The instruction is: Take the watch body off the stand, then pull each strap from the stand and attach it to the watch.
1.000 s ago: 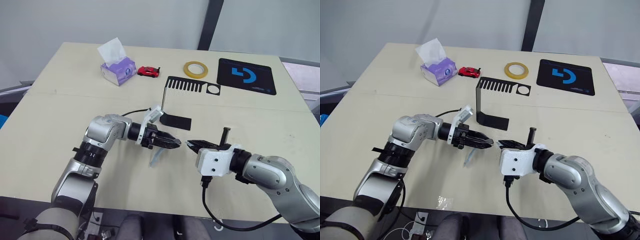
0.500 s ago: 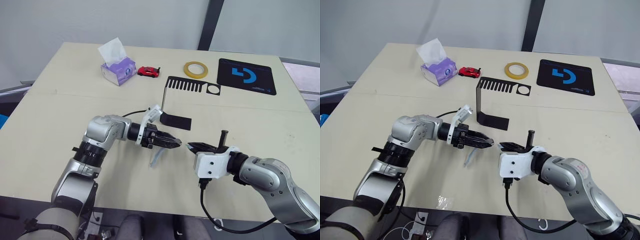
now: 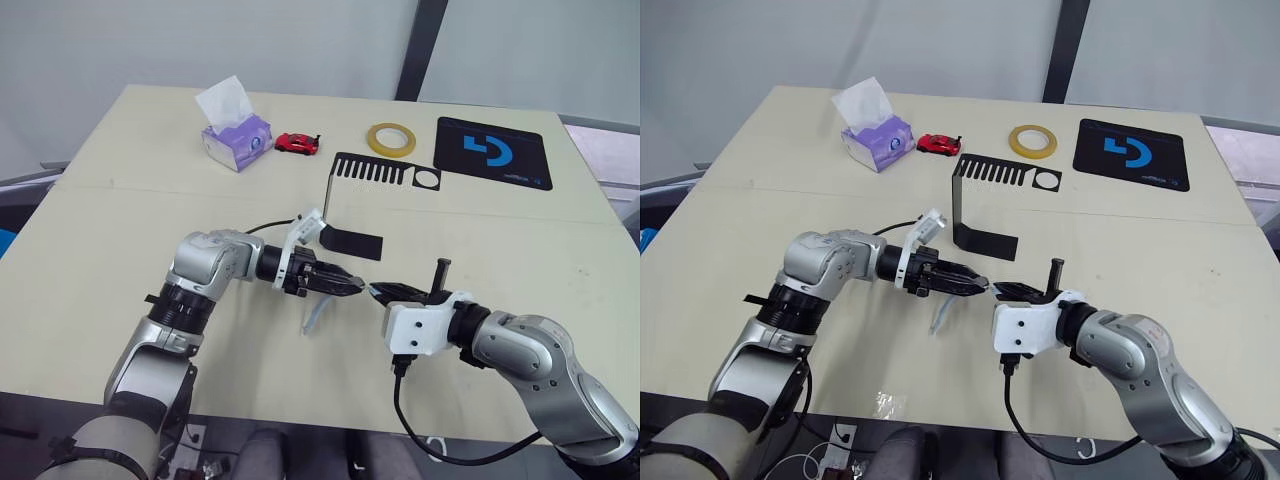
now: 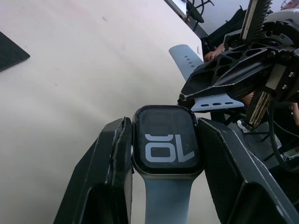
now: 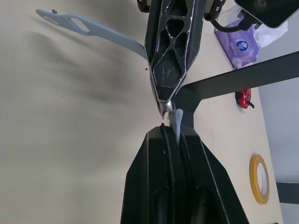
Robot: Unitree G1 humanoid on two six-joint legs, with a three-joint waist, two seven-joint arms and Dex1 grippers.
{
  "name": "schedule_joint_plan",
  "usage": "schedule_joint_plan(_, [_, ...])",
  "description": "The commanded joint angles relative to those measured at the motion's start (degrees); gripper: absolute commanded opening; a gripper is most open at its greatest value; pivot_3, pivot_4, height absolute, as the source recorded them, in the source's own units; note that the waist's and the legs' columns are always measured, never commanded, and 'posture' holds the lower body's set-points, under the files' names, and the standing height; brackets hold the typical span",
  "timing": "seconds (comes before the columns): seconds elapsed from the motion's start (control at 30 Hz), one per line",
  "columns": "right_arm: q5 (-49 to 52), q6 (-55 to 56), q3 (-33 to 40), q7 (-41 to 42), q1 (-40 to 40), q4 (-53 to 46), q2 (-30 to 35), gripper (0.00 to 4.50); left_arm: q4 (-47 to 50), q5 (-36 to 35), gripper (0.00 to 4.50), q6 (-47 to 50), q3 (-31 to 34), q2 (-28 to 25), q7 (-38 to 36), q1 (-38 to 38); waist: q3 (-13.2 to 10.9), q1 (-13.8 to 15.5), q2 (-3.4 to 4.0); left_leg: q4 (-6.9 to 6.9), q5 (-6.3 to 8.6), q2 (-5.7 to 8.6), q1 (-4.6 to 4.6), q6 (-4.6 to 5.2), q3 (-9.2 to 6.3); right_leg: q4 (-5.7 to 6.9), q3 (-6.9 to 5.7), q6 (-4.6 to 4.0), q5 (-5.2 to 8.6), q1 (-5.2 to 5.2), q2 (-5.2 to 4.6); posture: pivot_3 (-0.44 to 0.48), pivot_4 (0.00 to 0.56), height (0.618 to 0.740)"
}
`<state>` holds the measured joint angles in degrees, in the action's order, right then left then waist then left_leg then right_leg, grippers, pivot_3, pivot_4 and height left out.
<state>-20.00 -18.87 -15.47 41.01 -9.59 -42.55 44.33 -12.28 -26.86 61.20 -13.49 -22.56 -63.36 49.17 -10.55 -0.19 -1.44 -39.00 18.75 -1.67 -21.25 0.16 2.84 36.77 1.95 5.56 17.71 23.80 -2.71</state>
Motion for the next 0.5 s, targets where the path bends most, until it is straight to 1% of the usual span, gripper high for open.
schedule_joint_plan(0.03, [-0.8, 0.6, 0.4, 0.6, -0.6, -0.7, -0.5, 0.0, 2.1, -1.6, 1.71, -0.2, 1.1, 0.4, 0.0, 0.3, 0.0, 0.0, 0.0, 0.0, 0.0, 0.0, 0.0, 0.0, 0.0, 0.0, 0.0, 0.0, 0.0, 0.0, 0.0, 0.0, 0.15, 0.738])
schedule_joint_plan(0.5, [-1.1, 0.0, 1.2, 2.4, -0.6, -1.2, -1.4, 0.0, 1.4, -2.1, 1.71, 0.1, 1.9, 0.9, 1.0, 0.6, 0.0, 0.0, 0.0, 0.0, 0.0, 0.0, 0.0, -0.01, 0.0, 0.02, 0.0, 0.0, 0.0, 0.0, 0.0, 0.0, 0.15, 0.738])
